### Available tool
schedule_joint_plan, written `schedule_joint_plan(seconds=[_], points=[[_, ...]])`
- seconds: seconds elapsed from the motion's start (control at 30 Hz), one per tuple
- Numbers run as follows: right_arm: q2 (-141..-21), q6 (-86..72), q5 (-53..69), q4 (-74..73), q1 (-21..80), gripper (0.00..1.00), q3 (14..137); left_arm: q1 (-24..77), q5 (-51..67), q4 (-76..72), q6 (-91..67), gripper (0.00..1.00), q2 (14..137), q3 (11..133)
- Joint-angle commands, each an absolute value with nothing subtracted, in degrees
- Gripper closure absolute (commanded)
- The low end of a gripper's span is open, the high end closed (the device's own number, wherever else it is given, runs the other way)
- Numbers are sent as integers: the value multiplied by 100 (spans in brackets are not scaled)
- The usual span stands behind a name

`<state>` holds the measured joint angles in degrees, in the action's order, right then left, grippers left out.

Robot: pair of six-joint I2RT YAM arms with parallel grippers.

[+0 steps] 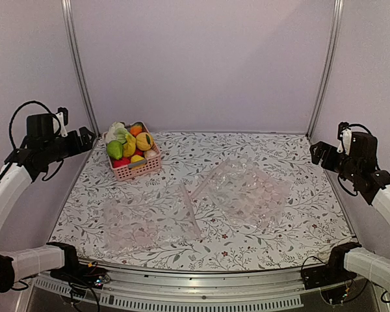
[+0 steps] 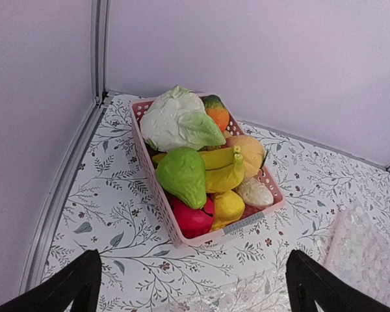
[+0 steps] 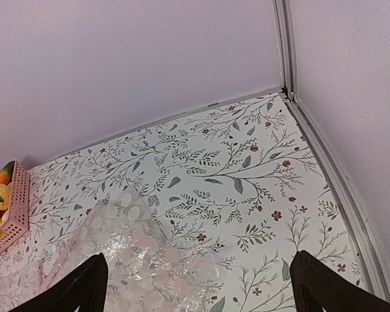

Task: Place the food in the zip-top bag and seal the zipper
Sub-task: Pick up the zipper food storage bag at the center of the board.

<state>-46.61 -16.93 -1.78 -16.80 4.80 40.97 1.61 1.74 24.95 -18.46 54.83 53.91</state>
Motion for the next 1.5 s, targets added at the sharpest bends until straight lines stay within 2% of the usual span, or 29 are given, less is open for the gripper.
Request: schedule_joint_plan(seconds=[0.0,0.23,0.37,0.6,0.83,1.1,1.17,1.37,1.47], points=[[-4679,-1679,-70,-1609,458,1,4056,158,18,2615,-1887,0,5455,5356],[-4624,-1705,-66,-1596,457,1,4025,158,18,2641,-2056,0,5439,5246],[-4574,-1703,-64,-1618,458,1,4019,178,487,2657,-2401,1,5360,4981],[-4572,-1684,331,-1604,462,1,4043,526,520,2977,-3329,2,4618,3776],[-4887,-1721,615,-1517,466,1,4059,881,596,3115,-4333,6,3908,2622],[-4949,-1789,650,-1423,466,1,3927,861,896,2548,-4545,9,4201,1928],[-4917,-1793,659,-1421,464,1,3898,825,979,2386,-4548,13,4436,1872],[-4903,-1802,633,-1418,466,1,3858,726,1068,2005,-4491,35,4922,1766],[-4911,-1802,624,-1417,466,1,3858,712,1054,1913,-4491,43,4994,1728]])
